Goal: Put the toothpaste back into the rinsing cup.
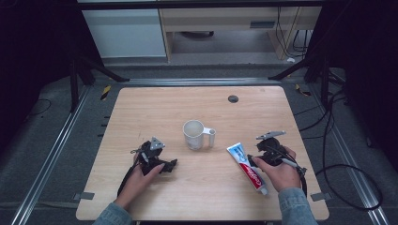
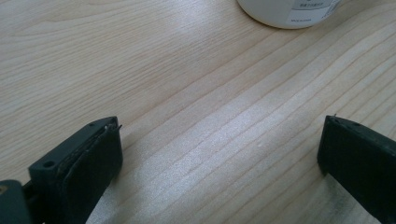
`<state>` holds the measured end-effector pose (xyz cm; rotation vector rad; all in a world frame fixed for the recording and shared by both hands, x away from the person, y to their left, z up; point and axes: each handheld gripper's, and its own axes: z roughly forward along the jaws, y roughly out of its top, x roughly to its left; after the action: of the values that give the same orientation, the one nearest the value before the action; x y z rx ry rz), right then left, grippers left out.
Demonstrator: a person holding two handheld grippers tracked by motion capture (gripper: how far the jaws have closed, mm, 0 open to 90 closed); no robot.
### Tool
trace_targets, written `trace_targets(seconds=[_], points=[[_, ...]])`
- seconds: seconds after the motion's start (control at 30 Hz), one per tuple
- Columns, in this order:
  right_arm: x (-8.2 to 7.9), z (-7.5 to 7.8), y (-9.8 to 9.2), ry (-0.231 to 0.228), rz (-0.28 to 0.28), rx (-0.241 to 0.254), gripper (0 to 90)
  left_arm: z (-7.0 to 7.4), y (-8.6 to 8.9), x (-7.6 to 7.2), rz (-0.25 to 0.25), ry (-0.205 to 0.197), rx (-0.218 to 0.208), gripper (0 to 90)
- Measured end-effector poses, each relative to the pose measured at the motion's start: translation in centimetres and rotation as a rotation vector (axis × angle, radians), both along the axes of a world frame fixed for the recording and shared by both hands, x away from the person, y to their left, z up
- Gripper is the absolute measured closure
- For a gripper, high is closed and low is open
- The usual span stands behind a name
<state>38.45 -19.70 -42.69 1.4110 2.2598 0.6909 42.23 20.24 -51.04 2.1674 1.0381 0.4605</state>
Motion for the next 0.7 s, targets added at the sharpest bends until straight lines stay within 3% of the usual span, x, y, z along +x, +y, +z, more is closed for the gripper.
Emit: trace_targets(seconds=[0.27, 0.4, 0.57, 0.67, 0.7], points=[[0.6, 0.7, 2.2, 0.089, 0.032, -0.053, 20.1, 0.0, -0.1, 0.1, 0.002, -0.001, -0.006, 0.0], [1.1, 1.9, 2.7, 0.102, 0.035, -0.096, 20.5, 0.0, -0.1, 0.2, 0.001, 0.0, -0.002, 0.0], [2.1, 2.0, 2.9, 0.131, 0.037, -0.116, 22.3, 0.0, -0.1, 0.2, 0.005, -0.001, -0.005, 0.0], [2.5, 1.7, 3.5, 0.174, 0.063, -0.134, 25.2, 0.0, -0.2, 0.2, 0.007, -0.001, -0.006, 0.0], [2.7, 1.3, 4.1, 0.207, 0.071, -0.154, 25.7, 0.0, -0.2, 0.2, 0.007, -0.001, -0.005, 0.0]])
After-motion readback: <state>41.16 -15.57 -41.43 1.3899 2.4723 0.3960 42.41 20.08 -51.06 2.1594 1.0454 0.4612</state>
